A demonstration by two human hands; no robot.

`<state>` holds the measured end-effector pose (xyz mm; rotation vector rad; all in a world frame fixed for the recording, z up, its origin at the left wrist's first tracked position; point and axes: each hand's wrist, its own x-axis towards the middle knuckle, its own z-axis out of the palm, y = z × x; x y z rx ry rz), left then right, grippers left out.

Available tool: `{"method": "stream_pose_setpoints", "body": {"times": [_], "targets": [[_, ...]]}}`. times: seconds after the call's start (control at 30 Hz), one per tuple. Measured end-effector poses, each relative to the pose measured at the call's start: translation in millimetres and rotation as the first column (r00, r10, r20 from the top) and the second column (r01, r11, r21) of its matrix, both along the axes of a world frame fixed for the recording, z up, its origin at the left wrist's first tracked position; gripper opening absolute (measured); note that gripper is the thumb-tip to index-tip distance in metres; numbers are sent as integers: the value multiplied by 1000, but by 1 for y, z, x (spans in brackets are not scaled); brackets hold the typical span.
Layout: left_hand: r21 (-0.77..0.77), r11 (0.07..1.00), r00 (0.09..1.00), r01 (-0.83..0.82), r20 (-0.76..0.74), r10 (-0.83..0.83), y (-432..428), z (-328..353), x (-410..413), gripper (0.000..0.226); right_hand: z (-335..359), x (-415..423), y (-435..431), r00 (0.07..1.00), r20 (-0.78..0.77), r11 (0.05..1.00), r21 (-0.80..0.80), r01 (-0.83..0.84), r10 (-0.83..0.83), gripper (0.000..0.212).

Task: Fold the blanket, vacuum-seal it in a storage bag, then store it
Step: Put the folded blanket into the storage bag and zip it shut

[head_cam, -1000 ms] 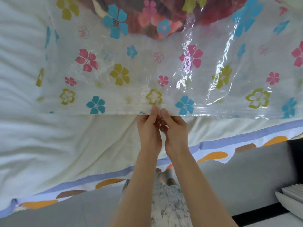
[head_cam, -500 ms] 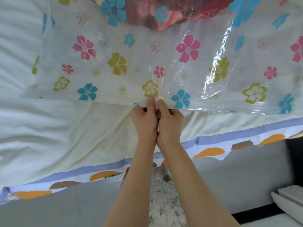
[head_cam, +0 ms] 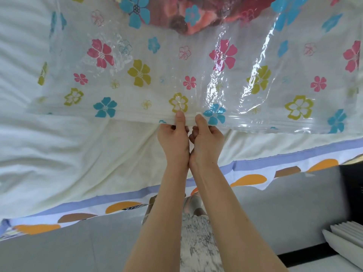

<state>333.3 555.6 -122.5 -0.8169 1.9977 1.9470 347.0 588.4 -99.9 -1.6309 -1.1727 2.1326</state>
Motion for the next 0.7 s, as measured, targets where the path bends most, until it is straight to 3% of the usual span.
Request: {"method": "stream_pose_setpoints", "body": {"times": [0.4,0.6,0.7], "targets": [[128,986,994,-111,29,108,4,7,0,33,-1,0,16,997,14,997,3,80,-80,34],[233,949,976,-214,81,200,3,8,-2,12,3,10,38,999,-18,975,-221,33,-38,17],[320,914,968,-248,118,222,4,8,-1,20,5,16,63,996,-15,980,-180,79,-83,18]]}}
